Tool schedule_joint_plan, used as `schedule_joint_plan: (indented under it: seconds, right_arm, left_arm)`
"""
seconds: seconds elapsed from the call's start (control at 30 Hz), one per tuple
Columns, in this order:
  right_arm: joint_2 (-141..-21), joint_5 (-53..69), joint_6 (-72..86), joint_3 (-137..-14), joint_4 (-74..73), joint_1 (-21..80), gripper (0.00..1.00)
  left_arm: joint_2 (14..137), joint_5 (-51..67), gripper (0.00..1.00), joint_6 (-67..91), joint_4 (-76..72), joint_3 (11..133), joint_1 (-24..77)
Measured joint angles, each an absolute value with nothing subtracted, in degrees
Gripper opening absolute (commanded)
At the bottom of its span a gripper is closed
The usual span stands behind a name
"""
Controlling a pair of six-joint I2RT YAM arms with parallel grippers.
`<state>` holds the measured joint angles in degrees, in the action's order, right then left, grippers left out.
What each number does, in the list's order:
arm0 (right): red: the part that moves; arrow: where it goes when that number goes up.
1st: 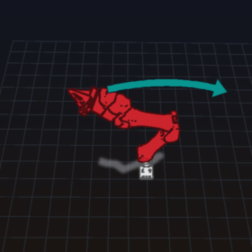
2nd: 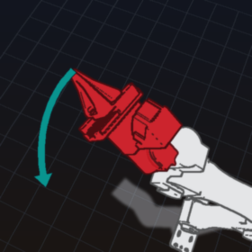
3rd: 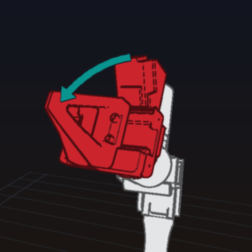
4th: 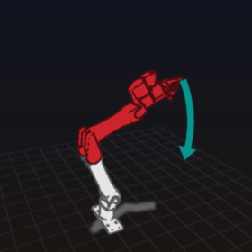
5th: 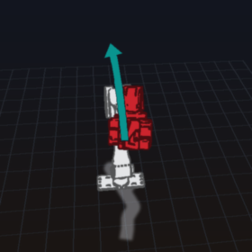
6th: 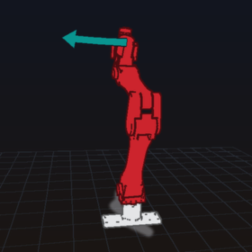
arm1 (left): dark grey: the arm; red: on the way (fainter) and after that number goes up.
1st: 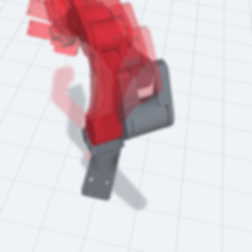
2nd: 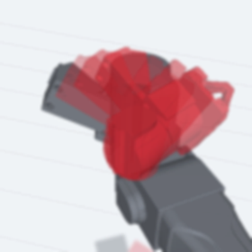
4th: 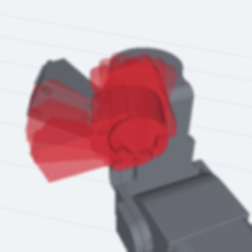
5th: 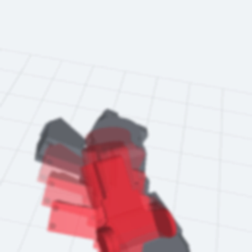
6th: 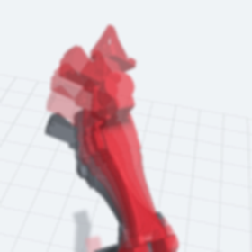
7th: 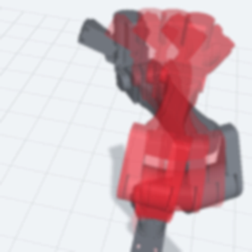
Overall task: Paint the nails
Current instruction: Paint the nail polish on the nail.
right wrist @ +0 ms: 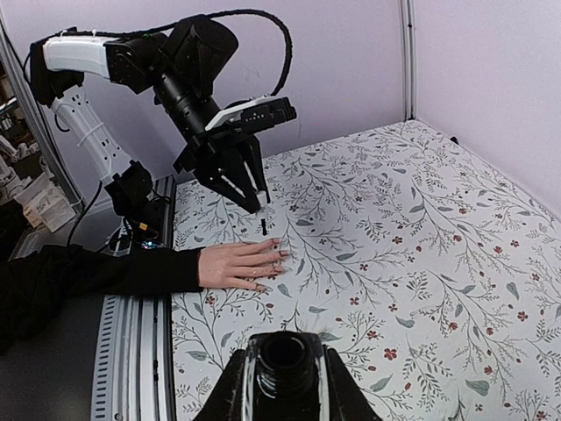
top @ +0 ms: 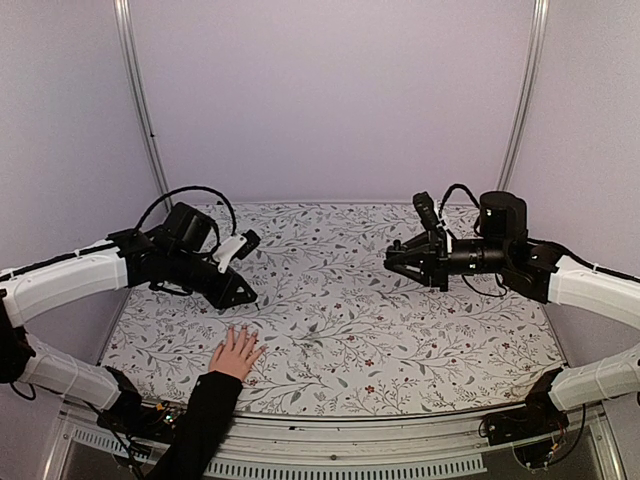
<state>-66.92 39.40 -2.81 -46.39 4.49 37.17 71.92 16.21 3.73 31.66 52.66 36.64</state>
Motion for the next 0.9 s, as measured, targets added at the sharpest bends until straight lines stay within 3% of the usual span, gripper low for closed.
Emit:
schedule_joint_plan:
  seconds: [0.9]
  right_arm:
    - [-62.5,35.0,-2.5,-43.7,4.5,35.2,0.0]
  left_arm:
    - [66.2,5.7,0.0,18.5,27.9,47.5,33.7]
